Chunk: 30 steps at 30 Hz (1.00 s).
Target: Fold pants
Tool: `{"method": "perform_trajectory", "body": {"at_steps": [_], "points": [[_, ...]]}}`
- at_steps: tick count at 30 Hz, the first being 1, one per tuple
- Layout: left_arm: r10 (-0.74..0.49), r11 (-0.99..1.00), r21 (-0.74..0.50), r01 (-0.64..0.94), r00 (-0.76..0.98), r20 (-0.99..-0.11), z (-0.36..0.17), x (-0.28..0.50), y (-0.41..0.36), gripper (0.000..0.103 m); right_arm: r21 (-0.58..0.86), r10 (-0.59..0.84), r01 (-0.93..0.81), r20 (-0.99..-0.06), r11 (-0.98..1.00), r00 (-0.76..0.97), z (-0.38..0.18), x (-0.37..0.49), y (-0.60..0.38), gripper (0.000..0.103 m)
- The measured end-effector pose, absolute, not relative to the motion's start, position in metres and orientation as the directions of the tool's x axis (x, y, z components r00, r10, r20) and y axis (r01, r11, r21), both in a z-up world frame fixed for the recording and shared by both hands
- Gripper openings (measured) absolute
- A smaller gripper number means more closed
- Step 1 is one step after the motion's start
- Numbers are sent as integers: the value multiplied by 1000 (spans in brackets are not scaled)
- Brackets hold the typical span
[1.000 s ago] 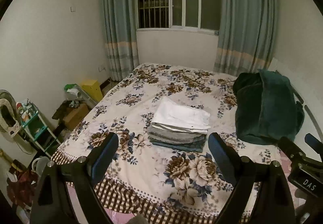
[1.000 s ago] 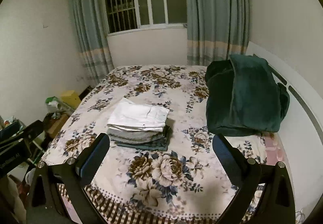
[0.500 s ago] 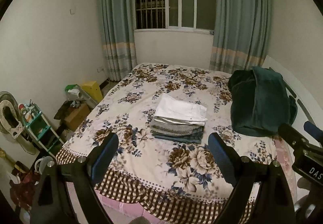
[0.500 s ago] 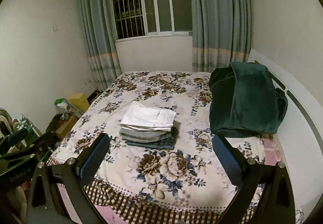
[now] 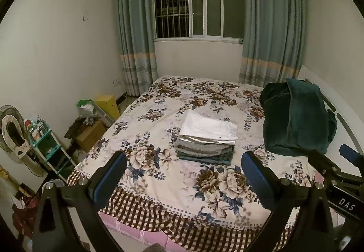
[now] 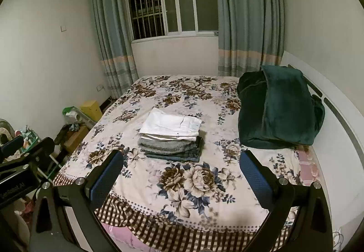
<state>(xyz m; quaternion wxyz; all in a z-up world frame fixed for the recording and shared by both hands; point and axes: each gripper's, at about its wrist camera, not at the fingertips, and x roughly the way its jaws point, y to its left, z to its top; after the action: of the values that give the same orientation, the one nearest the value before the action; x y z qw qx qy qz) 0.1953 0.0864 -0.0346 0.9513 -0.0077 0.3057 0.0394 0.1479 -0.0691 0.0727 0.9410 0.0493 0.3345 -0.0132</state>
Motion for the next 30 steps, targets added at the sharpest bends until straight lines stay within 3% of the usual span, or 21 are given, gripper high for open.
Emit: {"method": "perform_trajectory", "body": {"at_steps": [30], "points": [[60, 998, 8, -68, 807, -588, -33, 184, 82, 103, 84, -1, 71, -636, 994, 771, 73, 141, -73, 103]]}}
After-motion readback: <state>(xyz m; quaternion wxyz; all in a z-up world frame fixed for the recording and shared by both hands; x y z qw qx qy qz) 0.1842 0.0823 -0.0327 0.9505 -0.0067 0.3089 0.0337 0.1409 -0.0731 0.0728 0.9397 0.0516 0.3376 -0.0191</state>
